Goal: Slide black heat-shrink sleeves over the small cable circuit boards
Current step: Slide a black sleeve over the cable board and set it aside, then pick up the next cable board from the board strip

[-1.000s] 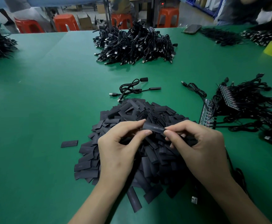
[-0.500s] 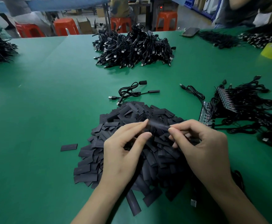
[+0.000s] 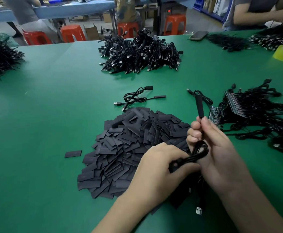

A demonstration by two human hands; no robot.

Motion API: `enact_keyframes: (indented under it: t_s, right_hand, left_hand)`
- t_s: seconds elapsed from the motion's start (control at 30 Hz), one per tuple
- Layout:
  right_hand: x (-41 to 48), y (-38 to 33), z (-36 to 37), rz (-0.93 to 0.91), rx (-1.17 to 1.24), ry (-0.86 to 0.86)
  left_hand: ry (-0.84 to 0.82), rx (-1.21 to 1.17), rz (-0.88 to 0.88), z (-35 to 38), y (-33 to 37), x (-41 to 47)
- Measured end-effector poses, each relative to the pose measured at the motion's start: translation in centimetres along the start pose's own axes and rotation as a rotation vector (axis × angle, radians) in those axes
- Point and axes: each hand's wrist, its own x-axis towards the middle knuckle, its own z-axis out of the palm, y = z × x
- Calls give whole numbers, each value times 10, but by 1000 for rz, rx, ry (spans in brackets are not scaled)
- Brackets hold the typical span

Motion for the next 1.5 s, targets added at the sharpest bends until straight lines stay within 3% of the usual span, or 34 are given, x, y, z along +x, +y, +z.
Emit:
enact_keyframes:
  t_s: [0.17,0.37,0.53,0.67,0.8,0.97,1.07,1.17,1.27,1.37,1.5]
  right_hand:
    - [1,-7,-3,-234,-291,4]
    - [3,-14,-8,-353,-478,114]
    - [5,-19,-13,-389,-481,128]
    - [7,-21,-16,-395,-470,149]
    - [9,-20,-19,-409,-500,133]
    - [12,-24,-22,-442,-772,156]
    - [13,-43,-27,-354,-1176,105]
    - [16,-68,-33,-217,-1738,54]
    - [17,-79,-38,0,-2165,16]
    - [14,-79,-43,186,-2313,-15]
    - [7,-78,-46,219,-2257,14]
  left_hand:
    - [23,-151,-113,-21,-3,6]
    - [199,276,-153,-83,-44,78]
    - [146,497,-243,-91,-90,140]
    - [79,438,-284,-87,-102,145]
    - [198,359,-230,-89,-100,113]
    - [168,207,-160,-84,-74,61]
    - [153,115,-144,-82,-59,35]
    - [117,76,-127,-70,-46,16]
    - [81,31,-124,-53,-38,3]
    - [74,-5,-141,-43,-36,-8]
    - [108,4,-115,-39,-36,-14]
